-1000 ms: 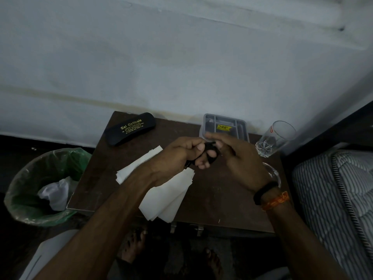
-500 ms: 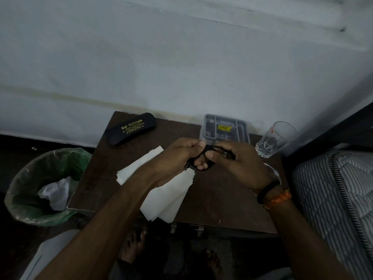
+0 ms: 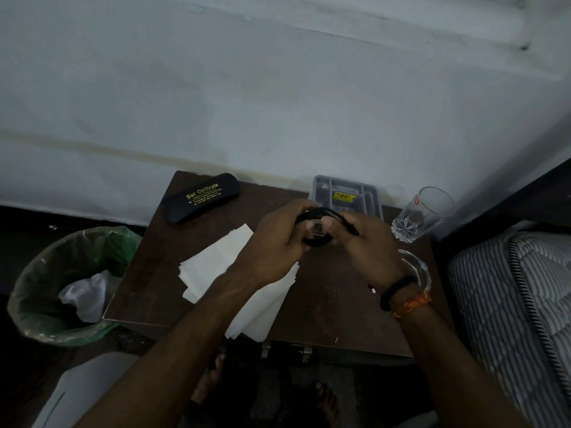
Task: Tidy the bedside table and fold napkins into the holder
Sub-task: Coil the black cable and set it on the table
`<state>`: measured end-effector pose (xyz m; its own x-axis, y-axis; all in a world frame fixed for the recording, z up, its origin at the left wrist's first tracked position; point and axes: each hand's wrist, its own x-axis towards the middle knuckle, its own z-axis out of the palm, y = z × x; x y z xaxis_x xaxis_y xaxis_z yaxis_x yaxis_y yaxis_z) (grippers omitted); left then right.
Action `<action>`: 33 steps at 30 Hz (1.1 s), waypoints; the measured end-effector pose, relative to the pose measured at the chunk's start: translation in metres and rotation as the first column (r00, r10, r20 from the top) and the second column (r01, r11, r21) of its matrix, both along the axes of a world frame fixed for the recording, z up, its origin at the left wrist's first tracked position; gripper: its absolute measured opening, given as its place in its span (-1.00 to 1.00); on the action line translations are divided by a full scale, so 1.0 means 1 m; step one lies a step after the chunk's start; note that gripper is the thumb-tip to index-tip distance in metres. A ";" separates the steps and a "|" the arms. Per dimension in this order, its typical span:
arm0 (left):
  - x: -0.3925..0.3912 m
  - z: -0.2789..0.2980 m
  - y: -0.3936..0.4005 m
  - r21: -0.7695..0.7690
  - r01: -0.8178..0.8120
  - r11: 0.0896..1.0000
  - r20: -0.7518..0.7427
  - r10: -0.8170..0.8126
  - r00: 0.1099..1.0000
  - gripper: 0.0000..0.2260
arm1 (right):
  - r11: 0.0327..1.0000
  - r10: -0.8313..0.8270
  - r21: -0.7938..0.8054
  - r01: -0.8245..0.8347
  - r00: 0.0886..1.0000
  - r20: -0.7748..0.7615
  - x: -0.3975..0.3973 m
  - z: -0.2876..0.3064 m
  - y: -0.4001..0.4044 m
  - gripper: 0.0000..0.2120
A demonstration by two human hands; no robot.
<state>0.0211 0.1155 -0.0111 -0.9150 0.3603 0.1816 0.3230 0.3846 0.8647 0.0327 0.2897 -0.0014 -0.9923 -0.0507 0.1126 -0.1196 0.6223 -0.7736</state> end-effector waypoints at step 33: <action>-0.002 0.001 -0.006 0.143 0.039 0.989 0.036 -0.045 0.998 -0.71 | 0.787 -0.313 -0.546 0.288 0.949 0.049 0.006 0.011 -0.005 -0.89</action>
<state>0.0194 0.1099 -0.0096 -0.9070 0.3715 0.1983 0.3013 0.2437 0.9218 0.0387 0.2849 0.0093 -0.9409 0.3305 0.0736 -0.0371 0.1155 -0.9926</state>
